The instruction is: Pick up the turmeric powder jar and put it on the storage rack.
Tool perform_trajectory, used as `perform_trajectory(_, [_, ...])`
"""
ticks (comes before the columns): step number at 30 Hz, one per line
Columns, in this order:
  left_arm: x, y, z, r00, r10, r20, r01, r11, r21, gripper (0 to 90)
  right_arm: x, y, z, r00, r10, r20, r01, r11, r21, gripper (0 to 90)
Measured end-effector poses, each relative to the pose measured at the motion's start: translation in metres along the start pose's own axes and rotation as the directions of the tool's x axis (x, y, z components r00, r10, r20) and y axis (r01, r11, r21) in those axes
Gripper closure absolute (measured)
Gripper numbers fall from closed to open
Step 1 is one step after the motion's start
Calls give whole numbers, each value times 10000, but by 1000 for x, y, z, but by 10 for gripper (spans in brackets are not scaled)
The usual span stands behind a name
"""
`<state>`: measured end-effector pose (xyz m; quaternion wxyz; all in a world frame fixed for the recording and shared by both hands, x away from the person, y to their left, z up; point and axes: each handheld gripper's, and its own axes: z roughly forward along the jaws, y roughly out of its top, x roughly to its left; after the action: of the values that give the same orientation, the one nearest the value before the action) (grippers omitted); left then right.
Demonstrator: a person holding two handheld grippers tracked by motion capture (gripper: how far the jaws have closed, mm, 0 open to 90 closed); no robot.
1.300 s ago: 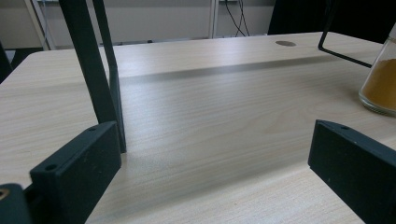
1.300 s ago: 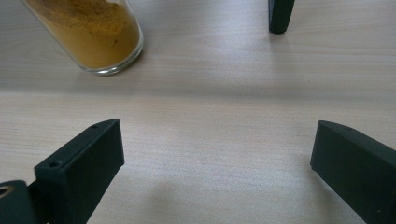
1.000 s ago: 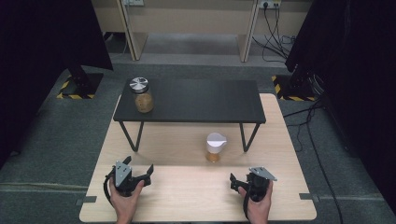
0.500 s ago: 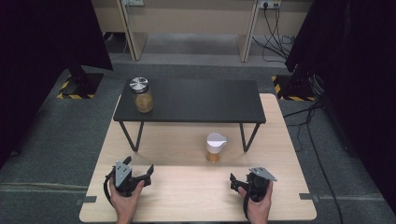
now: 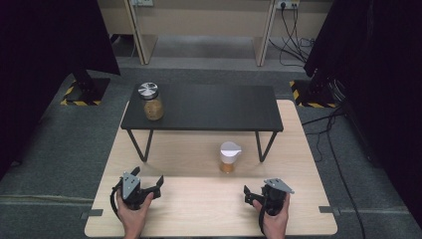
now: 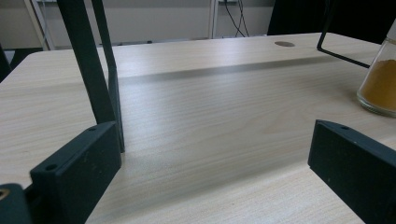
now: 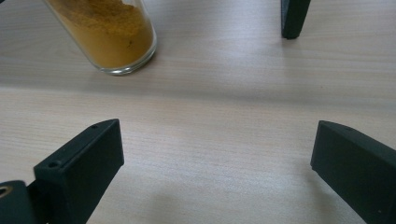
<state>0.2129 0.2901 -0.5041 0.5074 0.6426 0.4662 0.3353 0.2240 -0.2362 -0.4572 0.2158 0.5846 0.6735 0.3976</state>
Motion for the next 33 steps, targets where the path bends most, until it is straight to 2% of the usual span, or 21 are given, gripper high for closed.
perform_trajectory(9, [-1, 0, 0, 10000, 14, -31, -14, 10000, 13, 15, -4, -4, -2, 9989, -297, -365, 289, 9993, -231, 20])
perform_trajectory(21, [0, 0, 0, 10000, -43, -47, 43, 10000, -6, 16, -3, -5, -1, 9972, -454, -601, 437, 9986, -292, 21])
perform_trajectory(28, [-1, 0, 0, 10000, -3, -41, 3, 10000, 13, 16, -5, -7, 0, 9919, -740, -1028, 693, 9964, -483, 20])
perform_trajectory(33, [0, 0, 0, 10000, -66, -63, 66, 10000, 22, 16, 2, -7, 6, 9843, -1185, -1307, 1110, 9918, -631, 20])
